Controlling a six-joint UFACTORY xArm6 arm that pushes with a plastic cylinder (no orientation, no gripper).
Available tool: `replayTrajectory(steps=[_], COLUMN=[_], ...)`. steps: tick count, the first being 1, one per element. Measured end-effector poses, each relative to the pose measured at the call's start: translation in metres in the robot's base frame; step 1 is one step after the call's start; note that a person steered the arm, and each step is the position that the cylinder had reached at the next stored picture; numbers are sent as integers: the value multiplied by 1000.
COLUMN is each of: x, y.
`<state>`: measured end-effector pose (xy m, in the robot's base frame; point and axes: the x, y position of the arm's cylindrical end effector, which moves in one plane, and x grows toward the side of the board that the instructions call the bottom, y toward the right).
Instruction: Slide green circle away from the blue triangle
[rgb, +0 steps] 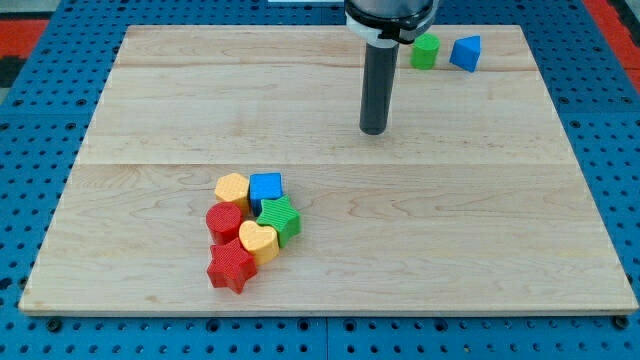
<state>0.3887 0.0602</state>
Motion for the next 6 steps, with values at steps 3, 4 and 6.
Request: replayTrajectory(steps=[3,4,6], x=[-54,-89,-141], y=[151,163,190])
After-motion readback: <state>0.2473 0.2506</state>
